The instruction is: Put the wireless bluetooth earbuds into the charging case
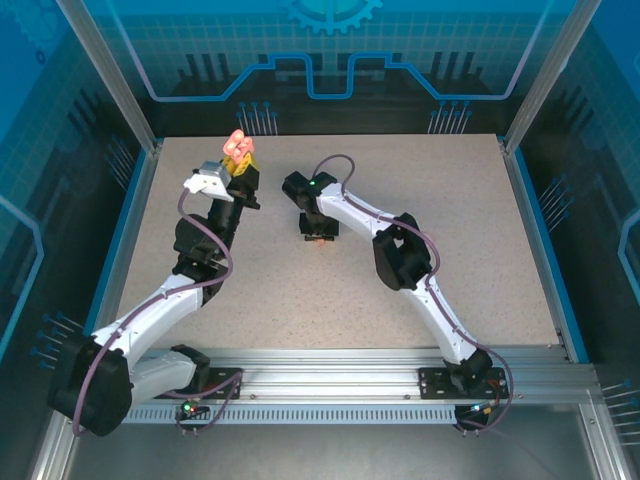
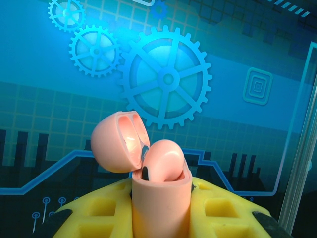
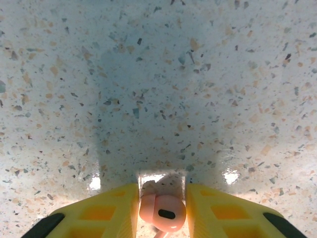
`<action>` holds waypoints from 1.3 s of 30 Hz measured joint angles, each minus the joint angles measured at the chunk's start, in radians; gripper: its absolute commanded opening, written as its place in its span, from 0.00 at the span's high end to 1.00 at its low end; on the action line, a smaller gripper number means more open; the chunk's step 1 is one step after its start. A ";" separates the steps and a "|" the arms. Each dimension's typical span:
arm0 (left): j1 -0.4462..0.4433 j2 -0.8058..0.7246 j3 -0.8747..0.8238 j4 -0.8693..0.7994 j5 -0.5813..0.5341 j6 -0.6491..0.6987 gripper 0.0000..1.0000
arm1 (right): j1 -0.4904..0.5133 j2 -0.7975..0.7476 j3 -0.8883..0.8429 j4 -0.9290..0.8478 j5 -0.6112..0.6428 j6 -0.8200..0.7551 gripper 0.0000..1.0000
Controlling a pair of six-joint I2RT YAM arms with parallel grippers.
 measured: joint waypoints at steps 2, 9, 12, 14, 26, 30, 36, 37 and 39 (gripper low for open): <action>0.000 0.000 0.000 0.000 0.000 0.000 1.00 | 0.000 0.000 -0.002 0.005 -0.002 0.000 0.74; 0.000 0.000 0.000 -0.001 0.000 0.000 1.00 | -0.001 -0.042 -0.081 0.063 -0.004 0.003 0.77; 0.000 0.000 0.000 -0.004 0.004 0.000 1.00 | -0.002 -0.096 -0.180 0.134 -0.003 0.002 0.77; 0.001 0.000 0.000 -0.007 0.010 0.000 1.00 | -0.003 -0.135 -0.249 0.170 -0.002 -0.002 0.77; 0.002 -0.002 0.000 -0.007 0.112 0.001 1.00 | -0.049 -0.450 -0.510 0.305 0.057 -0.070 0.77; 0.003 -0.003 0.000 -0.007 0.188 0.001 1.00 | -0.072 -0.566 -0.517 0.343 0.081 -0.119 0.77; 0.003 -0.003 -0.001 -0.007 0.272 0.000 1.00 | -0.093 -0.728 -0.513 0.398 0.120 -0.220 0.76; 0.003 -0.003 -0.002 -0.007 0.283 0.000 1.00 | -0.093 -0.752 -0.510 0.409 0.125 -0.240 0.76; 0.001 -0.003 -0.006 -0.007 0.304 0.001 1.00 | -0.093 -0.795 -0.504 0.436 0.128 -0.275 0.76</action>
